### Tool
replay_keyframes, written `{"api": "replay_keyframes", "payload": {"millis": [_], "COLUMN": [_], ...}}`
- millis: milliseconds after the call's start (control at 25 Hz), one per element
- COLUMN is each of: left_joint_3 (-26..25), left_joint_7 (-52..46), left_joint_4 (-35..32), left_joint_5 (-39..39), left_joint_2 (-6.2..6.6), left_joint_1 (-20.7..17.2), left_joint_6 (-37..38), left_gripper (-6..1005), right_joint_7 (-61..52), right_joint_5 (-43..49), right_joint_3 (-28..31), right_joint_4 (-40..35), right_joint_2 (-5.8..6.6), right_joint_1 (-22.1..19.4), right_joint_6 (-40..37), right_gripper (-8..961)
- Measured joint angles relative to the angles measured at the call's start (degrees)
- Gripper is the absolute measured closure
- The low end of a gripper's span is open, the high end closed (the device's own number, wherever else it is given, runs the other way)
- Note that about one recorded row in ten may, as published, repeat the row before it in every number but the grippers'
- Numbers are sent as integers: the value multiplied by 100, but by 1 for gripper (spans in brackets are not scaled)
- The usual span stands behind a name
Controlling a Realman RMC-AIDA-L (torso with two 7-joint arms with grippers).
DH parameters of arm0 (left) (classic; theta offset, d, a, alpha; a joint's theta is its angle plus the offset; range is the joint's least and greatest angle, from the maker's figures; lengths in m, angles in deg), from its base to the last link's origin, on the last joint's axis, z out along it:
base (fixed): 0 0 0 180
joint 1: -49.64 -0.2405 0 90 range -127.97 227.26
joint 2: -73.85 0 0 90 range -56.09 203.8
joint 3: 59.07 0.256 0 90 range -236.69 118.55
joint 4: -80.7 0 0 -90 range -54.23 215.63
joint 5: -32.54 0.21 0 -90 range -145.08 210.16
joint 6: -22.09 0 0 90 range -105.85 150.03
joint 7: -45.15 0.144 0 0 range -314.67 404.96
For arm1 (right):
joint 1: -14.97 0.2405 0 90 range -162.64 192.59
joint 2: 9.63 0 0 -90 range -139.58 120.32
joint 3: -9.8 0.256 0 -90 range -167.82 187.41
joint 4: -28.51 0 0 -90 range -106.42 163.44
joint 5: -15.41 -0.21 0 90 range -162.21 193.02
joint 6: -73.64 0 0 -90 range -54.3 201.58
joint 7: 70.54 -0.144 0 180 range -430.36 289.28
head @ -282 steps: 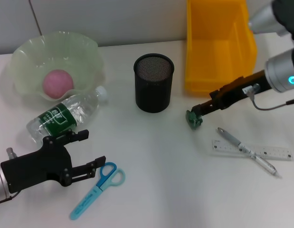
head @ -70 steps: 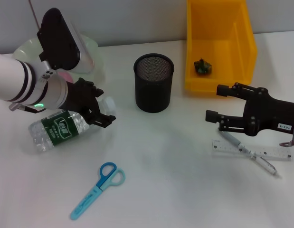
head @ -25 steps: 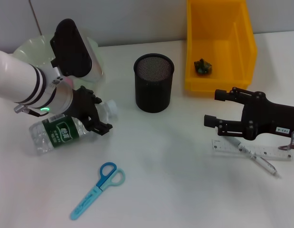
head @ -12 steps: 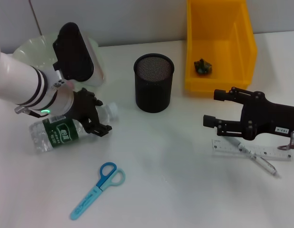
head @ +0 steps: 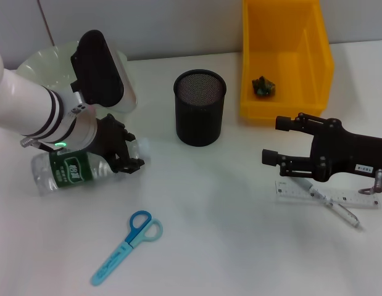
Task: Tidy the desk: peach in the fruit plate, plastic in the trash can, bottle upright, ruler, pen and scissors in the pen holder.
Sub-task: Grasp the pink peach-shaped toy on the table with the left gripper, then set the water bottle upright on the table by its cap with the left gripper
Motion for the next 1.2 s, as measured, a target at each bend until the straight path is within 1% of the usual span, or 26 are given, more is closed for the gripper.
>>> {"api": "replay_keyframes", "payload": {"millis": [360,560,800,960,1120,1160,1200], "left_joint_3": [133,135,134,88,87,52,52], "left_joint_7": [-11,-70,-145,-178,-179,-186,-186], "left_joint_4": [-45,-121,-509,-719,-749,-907,-907], "left_joint_5": [-57,-72,-157,-211,-244,-364,-364], "left_joint_2": [0,0,0,0,0,9,9], "left_joint_1": [19,22,-55,-100,-104,-152,-152], "left_joint_6": [27,82,334,363,363,369,369], "left_gripper": [551,553,555,555,555,555,555], "right_joint_7": [-2,-8,-9,-9,-9,-9,-8], "right_joint_5": [0,0,0,0,0,0,0], "right_joint_3": [8,20,26,30,32,32,32], "right_joint_4": [2,7,10,11,2,2,2], "right_joint_2": [-15,-17,-17,-17,-17,-17,-17], "right_joint_1": [7,9,9,17,20,23,26], "right_joint_6": [3,2,6,27,34,34,35], "right_gripper": [113,113,113,113,113,113,113]}}
